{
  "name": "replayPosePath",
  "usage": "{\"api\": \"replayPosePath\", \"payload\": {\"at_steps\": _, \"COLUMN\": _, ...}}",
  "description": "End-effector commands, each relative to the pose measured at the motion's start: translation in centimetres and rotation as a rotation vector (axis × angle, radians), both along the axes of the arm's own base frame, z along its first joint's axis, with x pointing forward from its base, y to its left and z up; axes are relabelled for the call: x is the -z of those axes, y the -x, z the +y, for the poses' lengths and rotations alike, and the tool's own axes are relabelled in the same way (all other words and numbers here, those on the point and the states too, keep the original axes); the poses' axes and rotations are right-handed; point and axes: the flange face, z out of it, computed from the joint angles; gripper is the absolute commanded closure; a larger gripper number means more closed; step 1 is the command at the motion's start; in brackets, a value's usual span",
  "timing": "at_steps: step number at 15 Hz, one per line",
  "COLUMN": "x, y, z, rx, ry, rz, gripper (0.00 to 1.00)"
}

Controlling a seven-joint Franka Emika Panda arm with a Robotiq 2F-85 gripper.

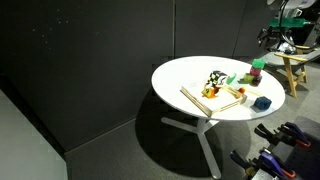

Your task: Pick up the lime green block and put it on the blue block

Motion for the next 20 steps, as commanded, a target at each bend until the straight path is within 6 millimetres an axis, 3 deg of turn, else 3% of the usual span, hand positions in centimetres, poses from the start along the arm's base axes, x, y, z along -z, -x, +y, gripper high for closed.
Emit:
{"api": "replayPosePath", "payload": {"at_steps": 1, "x": -0.1, "y": -0.7, "z": -1.6, "rx": -0.047, "ry": -0.012, "rz": -0.009, "gripper": 0.00}}
{"api": "replayPosePath", "payload": {"at_steps": 10, "x": 2.6, "y": -1.5, "z": -3.8, "rx": -0.083, "ry": 0.006, "rz": 0.019, "gripper": 0.00}}
{"api": "replayPosePath", "payload": {"at_steps": 20, "x": 5.2, "y": -3.1, "z": -4.6, "rx": -0.080, "ry": 0.017, "rz": 0.044, "gripper": 0.00}}
